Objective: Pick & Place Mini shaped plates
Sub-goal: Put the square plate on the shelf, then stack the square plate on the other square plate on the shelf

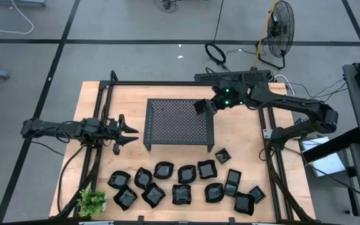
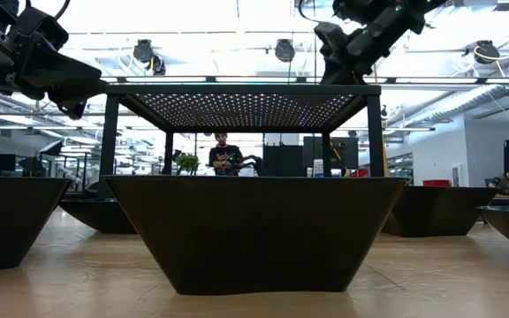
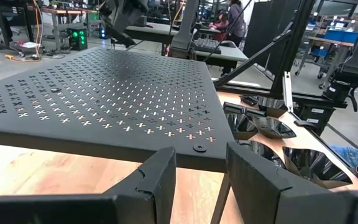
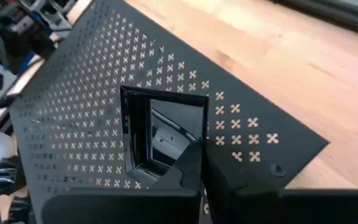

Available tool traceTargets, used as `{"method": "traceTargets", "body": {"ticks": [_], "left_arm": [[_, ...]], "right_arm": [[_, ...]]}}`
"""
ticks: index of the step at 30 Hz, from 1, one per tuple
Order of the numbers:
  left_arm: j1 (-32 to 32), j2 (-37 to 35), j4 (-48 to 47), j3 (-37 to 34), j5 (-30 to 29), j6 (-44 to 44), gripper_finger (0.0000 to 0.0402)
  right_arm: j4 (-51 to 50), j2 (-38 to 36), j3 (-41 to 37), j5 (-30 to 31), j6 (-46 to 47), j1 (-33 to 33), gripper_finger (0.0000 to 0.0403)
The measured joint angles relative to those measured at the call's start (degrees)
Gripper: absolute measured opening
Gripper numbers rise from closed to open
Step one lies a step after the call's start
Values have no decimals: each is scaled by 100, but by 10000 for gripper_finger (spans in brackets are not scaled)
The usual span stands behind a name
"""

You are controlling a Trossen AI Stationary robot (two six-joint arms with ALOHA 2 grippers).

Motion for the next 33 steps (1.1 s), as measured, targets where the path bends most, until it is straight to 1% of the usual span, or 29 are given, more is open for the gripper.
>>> {"method": "traceTargets", "body": {"ticks": [10,13,17,26,29,33], "left_arm": [[-1,0,0,0,0,1,145],[-1,0,-1,0,0,1,145],[0,0,0,0,0,1,145],[0,0,0,0,0,1,145],[1,0,0,0,0,1,145],[-1,0,0,0,0,1,145]], "right_arm": [[-135,103,-2,21,-130,61,0],[-251,103,-2,30,-130,61,6],[-339,103,-2,35,-188,61,29],[-355,-174,-9,25,-821,95,98],[-406,-453,-9,-128,-1261,251,119],[-519,-857,-9,-447,-1718,703,145]]}}
